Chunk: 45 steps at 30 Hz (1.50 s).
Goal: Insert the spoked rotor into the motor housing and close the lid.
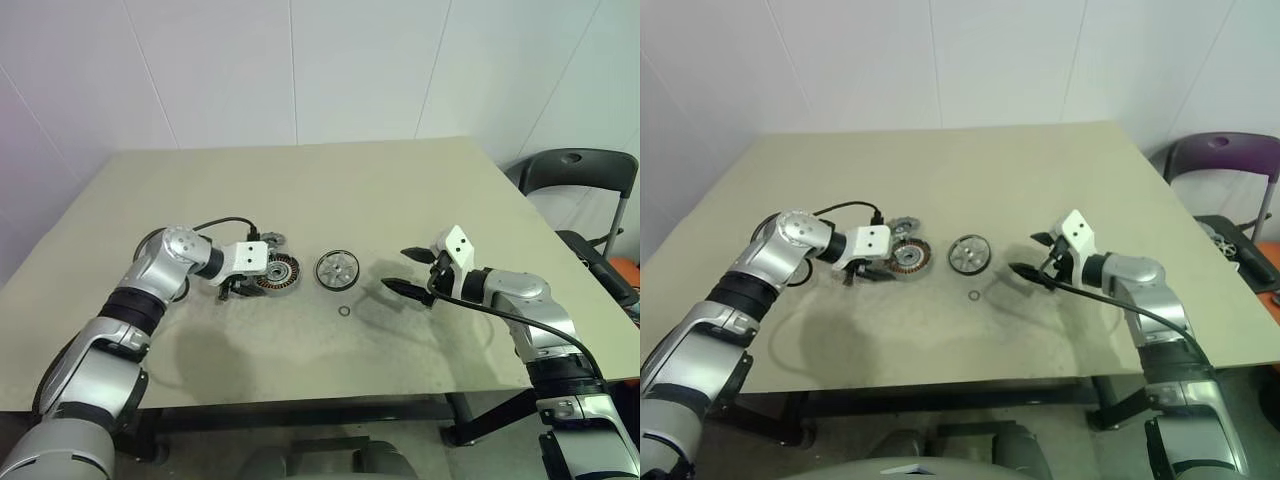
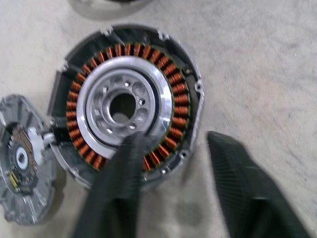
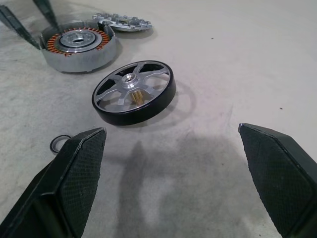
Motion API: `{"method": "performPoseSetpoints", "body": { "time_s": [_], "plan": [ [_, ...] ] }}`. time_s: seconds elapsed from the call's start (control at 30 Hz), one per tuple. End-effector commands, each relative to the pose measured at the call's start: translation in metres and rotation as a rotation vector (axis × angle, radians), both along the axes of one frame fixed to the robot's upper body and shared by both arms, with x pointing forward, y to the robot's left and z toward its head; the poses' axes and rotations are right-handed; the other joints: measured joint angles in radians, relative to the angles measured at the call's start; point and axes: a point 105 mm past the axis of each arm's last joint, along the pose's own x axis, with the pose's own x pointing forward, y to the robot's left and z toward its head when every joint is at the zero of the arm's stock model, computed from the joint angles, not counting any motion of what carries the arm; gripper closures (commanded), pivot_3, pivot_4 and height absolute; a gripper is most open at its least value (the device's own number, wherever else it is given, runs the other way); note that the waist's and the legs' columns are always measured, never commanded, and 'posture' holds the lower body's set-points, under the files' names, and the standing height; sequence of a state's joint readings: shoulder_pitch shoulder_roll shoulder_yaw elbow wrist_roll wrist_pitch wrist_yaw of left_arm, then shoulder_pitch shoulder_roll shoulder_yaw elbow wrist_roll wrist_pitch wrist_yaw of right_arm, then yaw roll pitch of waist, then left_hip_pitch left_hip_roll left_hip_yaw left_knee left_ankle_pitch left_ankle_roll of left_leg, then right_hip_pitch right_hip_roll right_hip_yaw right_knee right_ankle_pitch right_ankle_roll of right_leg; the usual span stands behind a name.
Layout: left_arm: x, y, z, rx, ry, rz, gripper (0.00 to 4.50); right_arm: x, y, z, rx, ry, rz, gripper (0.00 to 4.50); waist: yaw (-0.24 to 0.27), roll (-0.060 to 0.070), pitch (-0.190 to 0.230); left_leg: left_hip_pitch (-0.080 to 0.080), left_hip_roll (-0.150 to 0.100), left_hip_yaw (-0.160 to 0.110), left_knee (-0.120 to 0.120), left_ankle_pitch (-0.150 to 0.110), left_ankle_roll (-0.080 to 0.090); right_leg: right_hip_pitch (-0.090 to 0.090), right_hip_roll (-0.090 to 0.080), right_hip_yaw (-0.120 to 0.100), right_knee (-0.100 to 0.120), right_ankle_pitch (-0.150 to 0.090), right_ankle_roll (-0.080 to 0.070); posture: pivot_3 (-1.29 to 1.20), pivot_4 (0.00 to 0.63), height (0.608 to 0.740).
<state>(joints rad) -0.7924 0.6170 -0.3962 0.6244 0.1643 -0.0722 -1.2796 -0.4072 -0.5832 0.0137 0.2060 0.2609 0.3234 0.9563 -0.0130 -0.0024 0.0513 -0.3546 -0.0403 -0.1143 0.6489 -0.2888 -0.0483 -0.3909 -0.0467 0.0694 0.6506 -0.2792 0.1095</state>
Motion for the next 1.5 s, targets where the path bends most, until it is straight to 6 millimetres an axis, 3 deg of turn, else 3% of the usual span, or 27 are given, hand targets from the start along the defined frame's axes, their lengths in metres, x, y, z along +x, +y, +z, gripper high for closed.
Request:
{"method": "performPoseSetpoints", "body": {
  "time_s": [0.03, 0.1, 0.47, 0.73, 1.03, 1.2, 1.5],
  "plan": [
    [0.0, -0.001, 0.004, -0.001, -0.001, -0.01, 3.98, 0.002, 0.005, 0.017, 0.03, -0.058, 0.012, 0.0, 0.002, 0.0, 0.0, 0.0, 0.0, 0.0, 0.0, 0.0, 0.0, 0.0, 0.0, 0.0, 0.0, 0.0, 0.0, 0.0, 0.0, 0.74],
    [-0.002, -0.002, 0.005, -0.005, 0.016, -0.021, 4.48, 0.002, 0.005, 0.016, 0.031, -0.057, 0.011, 0.0, 0.0, 0.0, 0.0, 0.0, 0.0, 0.0, 0.001, 0.0, 0.0, 0.0, 0.0, 0.0, 0.001, 0.0, 0.0, 0.0, 0.0, 0.74],
    [-0.026, -0.025, 0.02, -0.021, 0.02, -0.182, 4.48, 0.001, 0.002, 0.013, 0.028, -0.052, 0.002, 0.0, -0.002, 0.0, 0.0, -0.001, 0.0, 0.0, 0.0, 0.0, 0.0, -0.002, 0.0, 0.0, 0.001, 0.001, 0.0, 0.0, 0.0, 0.74],
    [-0.064, -0.044, 0.026, 0.007, 0.059, -0.347, 4.48, 0.001, 0.001, 0.012, 0.022, -0.044, 0.002, 0.0, -0.003, 0.0, 0.0, -0.001, 0.0, 0.0, 0.001, 0.0, 0.0, -0.001, 0.0, 0.0, 0.001, 0.001, -0.001, 0.0, 0.0, 0.74],
    [-0.081, -0.042, 0.013, 0.035, 0.111, -0.365, 4.48, -0.001, 0.005, 0.011, 0.022, -0.033, 0.017, 0.0, -0.004, 0.0, 0.0, 0.0, 0.001, 0.0, 0.001, 0.0, 0.0, -0.001, 0.001, 0.0, 0.001, 0.001, -0.001, 0.0, 0.0, 0.74],
    [-0.074, -0.037, 0.007, 0.035, 0.099, -0.296, 4.48, -0.003, 0.009, 0.01, 0.023, -0.026, 0.037, 0.0, -0.002, 0.0, 0.0, 0.0, 0.001, 0.0, 0.001, 0.0, 0.0, 0.0, 0.0, 0.0, 0.001, 0.001, -0.001, 0.0, 0.0, 0.74],
    [-0.076, -0.033, 0.017, -0.004, 0.104, -0.267, 1.61, -0.009, 0.015, 0.006, 0.012, 0.01, 0.086, 0.0, -0.002, 0.0, 0.0, 0.001, 0.001, 0.0, 0.003, 0.0, 0.0, 0.002, 0.001, 0.0, 0.002, 0.002, -0.001, 0.0, 0.0, 0.74]
  ]
}}
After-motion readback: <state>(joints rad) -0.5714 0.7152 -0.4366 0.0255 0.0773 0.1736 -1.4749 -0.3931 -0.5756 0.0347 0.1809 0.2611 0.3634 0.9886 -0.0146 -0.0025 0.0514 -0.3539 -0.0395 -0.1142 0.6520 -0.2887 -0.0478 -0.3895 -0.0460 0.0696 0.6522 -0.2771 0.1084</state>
